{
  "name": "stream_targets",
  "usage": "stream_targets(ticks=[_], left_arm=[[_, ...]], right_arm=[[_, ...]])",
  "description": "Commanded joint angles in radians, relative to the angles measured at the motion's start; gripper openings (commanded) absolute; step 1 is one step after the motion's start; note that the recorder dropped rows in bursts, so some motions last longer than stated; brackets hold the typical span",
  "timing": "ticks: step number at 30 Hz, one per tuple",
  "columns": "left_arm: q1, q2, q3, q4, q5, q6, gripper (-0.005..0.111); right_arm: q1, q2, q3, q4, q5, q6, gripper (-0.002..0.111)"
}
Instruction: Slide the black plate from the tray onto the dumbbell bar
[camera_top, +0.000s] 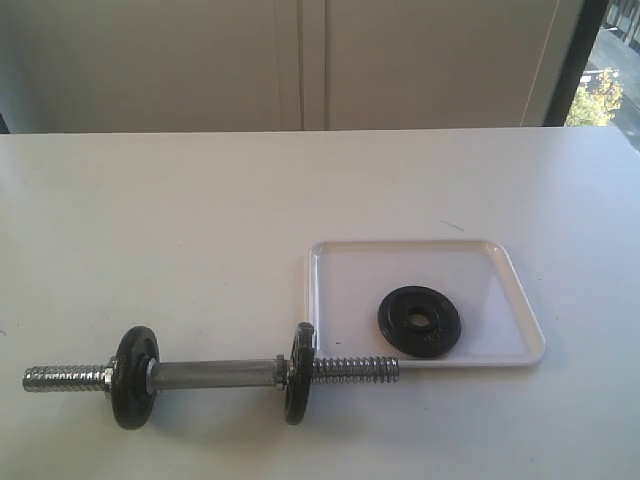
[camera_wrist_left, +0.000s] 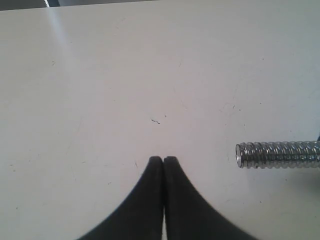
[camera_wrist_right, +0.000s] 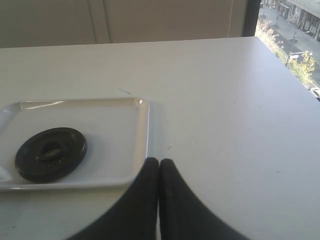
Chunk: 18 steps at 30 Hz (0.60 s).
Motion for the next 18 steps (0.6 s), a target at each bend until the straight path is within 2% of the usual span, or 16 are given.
stream_targets(ticks=[1, 11, 18], left_arm=[[0.001, -0.005, 0.004, 0.005, -0.001, -0.001, 0.0], [0.001, -0.005, 0.004, 0.005, -0.003, 0.002, 0.0], [0.001, -0.005, 0.004, 0.005, -0.127, 0.0, 0.0]], right_arm=[[0.018, -0.007, 0.002, -0.002, -0.006, 0.0, 0.0], [0.053, -0.007, 0.002, -0.002, -0.006, 0.0, 0.0], [0.053, -0.007, 0.002, -0.002, -0.006, 0.0, 0.0]])
